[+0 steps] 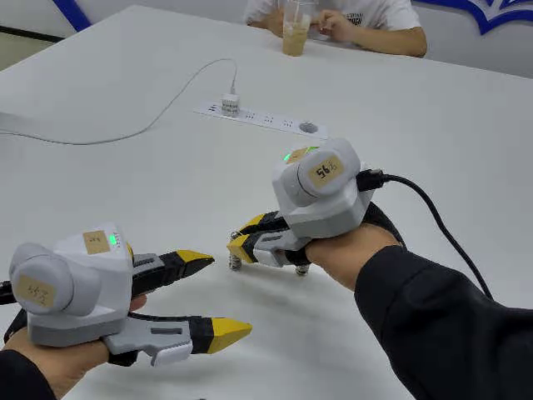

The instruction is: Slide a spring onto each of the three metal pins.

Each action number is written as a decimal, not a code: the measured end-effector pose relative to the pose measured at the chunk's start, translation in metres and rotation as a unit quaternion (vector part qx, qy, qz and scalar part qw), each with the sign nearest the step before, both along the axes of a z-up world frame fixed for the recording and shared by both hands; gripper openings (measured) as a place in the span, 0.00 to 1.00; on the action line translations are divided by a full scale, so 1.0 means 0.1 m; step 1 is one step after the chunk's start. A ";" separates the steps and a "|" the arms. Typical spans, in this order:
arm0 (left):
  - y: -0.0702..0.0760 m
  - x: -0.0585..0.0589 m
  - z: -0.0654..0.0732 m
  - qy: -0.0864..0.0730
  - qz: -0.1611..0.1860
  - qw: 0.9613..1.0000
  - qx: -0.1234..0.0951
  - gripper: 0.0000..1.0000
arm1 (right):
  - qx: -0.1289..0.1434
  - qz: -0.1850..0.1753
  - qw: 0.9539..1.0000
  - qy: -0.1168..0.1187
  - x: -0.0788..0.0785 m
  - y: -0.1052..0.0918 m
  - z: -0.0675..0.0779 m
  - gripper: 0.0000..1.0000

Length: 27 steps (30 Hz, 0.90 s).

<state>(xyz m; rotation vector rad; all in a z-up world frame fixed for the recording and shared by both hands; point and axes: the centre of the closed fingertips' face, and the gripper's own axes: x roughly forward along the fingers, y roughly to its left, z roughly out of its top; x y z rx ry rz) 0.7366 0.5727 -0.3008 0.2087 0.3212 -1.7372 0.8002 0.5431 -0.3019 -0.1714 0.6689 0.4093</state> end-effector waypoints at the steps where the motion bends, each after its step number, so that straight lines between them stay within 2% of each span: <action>1: 0.00 0.00 0.00 0.000 0.000 1.000 0.001 0.62 | 0.000 0.000 1.000 0.000 0.00 0.00 0.00 0.12; 18: 0.00 0.03 -0.01 0.000 0.001 1.000 0.001 0.63 | 0.000 -0.005 1.000 0.015 -0.02 -0.01 -0.10 0.12; 27: 0.00 0.03 0.00 -0.001 0.001 1.000 0.000 0.63 | -0.005 -0.003 1.000 0.008 -0.08 0.00 -0.05 0.15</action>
